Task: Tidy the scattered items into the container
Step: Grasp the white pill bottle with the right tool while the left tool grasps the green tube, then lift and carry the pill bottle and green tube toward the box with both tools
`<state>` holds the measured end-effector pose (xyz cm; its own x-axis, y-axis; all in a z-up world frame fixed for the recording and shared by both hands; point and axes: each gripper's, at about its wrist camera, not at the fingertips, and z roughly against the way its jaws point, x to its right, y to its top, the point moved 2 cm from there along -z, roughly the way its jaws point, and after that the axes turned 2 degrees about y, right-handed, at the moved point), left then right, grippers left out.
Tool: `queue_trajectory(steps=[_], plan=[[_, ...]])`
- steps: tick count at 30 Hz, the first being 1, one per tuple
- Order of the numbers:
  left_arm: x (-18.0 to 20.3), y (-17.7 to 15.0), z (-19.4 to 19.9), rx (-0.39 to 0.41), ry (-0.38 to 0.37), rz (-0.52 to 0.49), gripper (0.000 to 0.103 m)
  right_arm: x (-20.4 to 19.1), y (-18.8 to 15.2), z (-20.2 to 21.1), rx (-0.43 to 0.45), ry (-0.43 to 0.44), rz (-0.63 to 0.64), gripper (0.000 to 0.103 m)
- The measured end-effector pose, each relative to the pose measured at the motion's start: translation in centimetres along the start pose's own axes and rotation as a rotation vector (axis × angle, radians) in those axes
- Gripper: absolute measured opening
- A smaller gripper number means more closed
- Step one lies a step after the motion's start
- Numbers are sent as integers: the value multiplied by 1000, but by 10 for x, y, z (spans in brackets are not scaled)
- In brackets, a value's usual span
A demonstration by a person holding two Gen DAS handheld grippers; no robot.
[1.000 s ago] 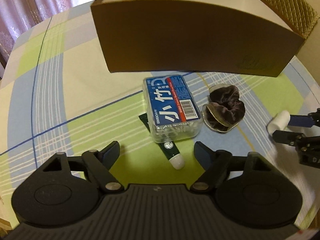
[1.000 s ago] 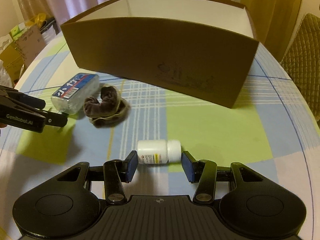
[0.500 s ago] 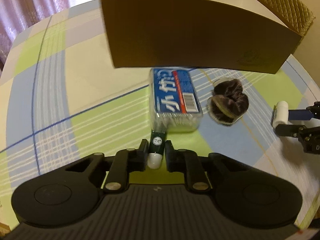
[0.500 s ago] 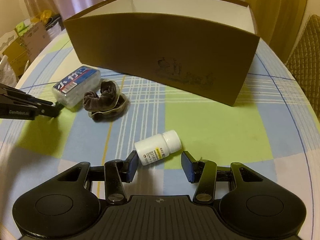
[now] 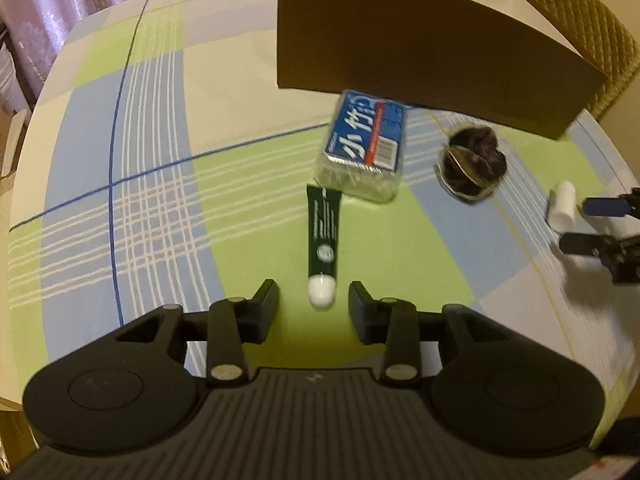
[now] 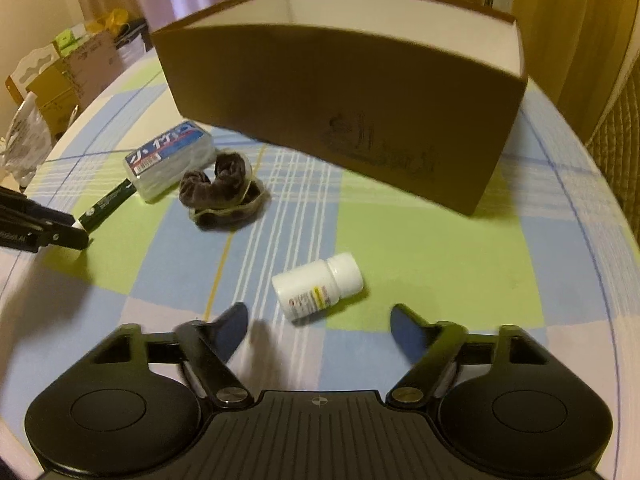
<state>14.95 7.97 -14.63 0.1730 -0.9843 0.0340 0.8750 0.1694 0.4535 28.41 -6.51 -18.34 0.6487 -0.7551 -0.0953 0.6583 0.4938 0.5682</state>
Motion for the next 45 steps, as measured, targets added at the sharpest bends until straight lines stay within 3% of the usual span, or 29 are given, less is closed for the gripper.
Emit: queue_trajectory(steps=[5, 8, 24, 25, 28, 29, 45], plan=[[11, 7, -6, 19, 25, -57, 31, -2, 3, -3, -1, 5, 35, 76], [14, 4, -5, 25, 12, -76, 13, -1, 3, -4, 5, 11, 35, 76], [13, -6, 26, 44, 11, -33, 12, -6, 8, -16, 3, 53, 177, 74], [13, -6, 27, 45, 11, -32, 12, -5, 9, -17, 5, 54, 181, 71], [14, -5, 28, 47, 10, -33, 12, -2, 9, -19, 6, 69, 207, 46], [15, -5, 29, 49, 9, -34, 12, -1, 10, -18, 4, 79, 210, 44], [28, 4, 44, 101, -24, -67, 12, -14, 22, 12, 14, 65, 207, 44]])
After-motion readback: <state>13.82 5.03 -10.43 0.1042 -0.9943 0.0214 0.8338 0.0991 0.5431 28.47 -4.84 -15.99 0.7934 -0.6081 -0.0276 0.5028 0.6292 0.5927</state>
